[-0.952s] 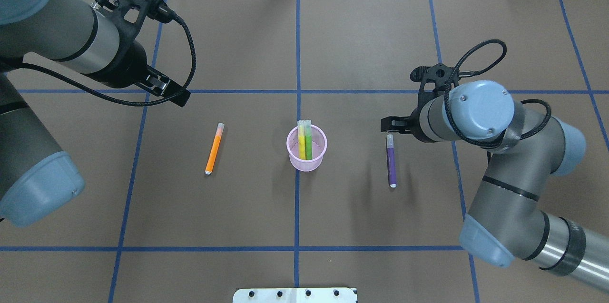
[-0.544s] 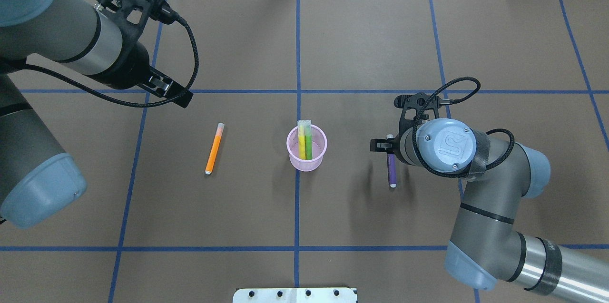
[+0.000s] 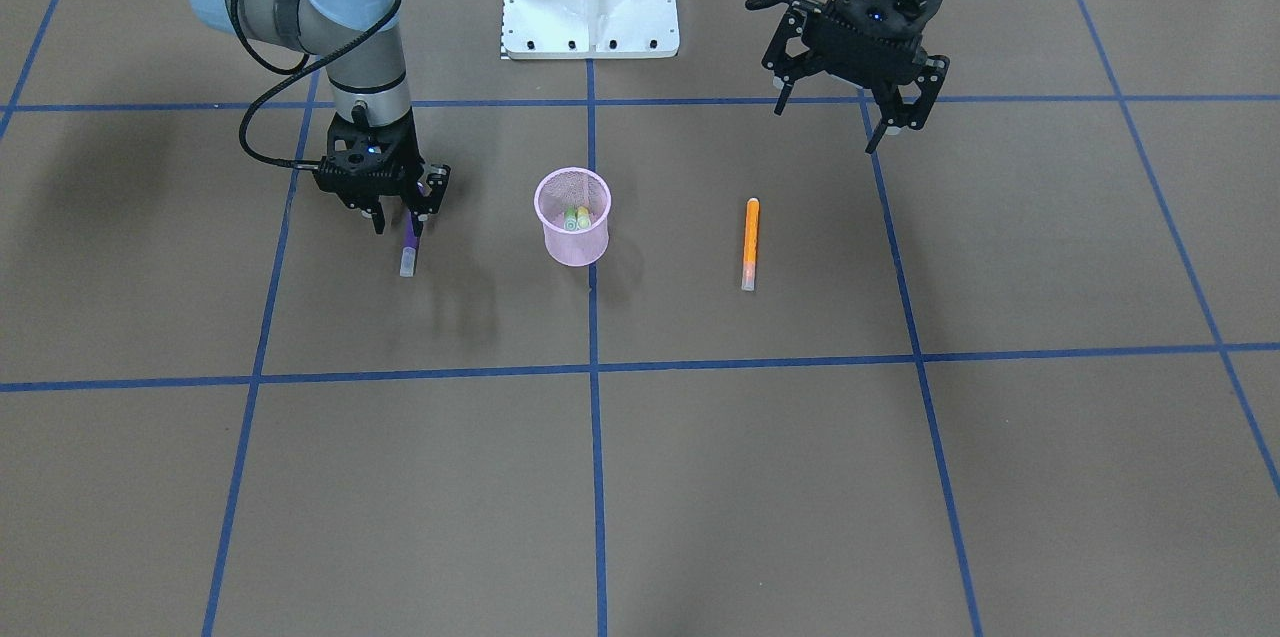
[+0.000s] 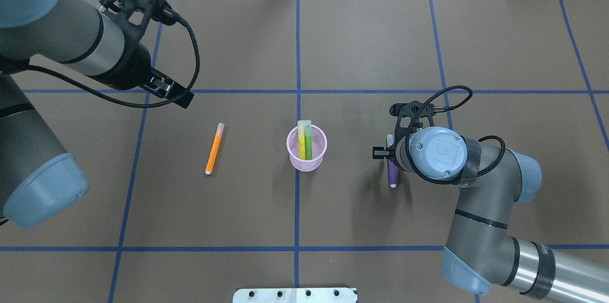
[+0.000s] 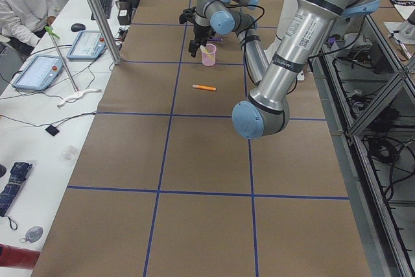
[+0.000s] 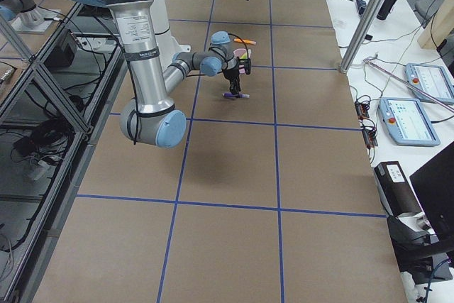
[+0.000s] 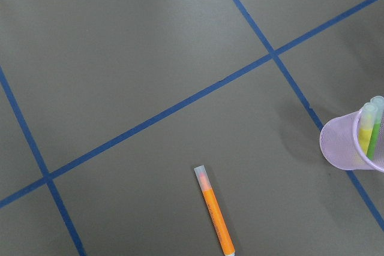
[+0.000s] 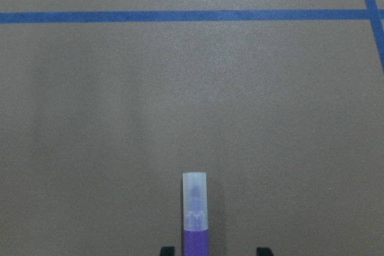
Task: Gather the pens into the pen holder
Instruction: 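Grasp the purple marker with the right gripper and lift it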
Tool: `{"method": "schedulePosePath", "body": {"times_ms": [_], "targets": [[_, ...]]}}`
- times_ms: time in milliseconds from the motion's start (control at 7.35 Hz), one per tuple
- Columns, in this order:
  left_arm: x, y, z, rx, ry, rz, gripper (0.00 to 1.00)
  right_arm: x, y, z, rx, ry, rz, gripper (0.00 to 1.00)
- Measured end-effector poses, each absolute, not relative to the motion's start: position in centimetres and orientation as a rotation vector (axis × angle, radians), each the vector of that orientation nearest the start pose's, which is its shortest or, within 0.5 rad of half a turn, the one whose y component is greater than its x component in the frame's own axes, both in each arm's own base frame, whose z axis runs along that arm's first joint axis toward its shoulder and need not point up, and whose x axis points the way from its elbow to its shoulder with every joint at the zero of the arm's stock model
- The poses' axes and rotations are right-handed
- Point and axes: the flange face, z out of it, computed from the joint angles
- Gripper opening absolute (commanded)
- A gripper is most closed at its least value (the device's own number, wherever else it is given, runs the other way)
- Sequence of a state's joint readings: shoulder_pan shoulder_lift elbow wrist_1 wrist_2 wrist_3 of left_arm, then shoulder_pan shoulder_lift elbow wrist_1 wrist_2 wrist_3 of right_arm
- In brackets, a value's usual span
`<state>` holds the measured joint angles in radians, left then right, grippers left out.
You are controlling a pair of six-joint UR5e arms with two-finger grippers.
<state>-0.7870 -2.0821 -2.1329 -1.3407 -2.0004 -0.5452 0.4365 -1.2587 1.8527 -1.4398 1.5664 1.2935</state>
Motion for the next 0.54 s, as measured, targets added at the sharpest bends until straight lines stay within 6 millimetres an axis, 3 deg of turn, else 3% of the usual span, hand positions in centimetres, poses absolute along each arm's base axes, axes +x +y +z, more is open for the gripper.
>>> {"method": "schedulePosePath", "body": {"times_ms": [544], "targets": [[30.88,-43.98,17.47,0.406,0.834,0.403,1.0,-48.91,-37.15,35.9,0.255,-0.67,0.132,0.48]]}}
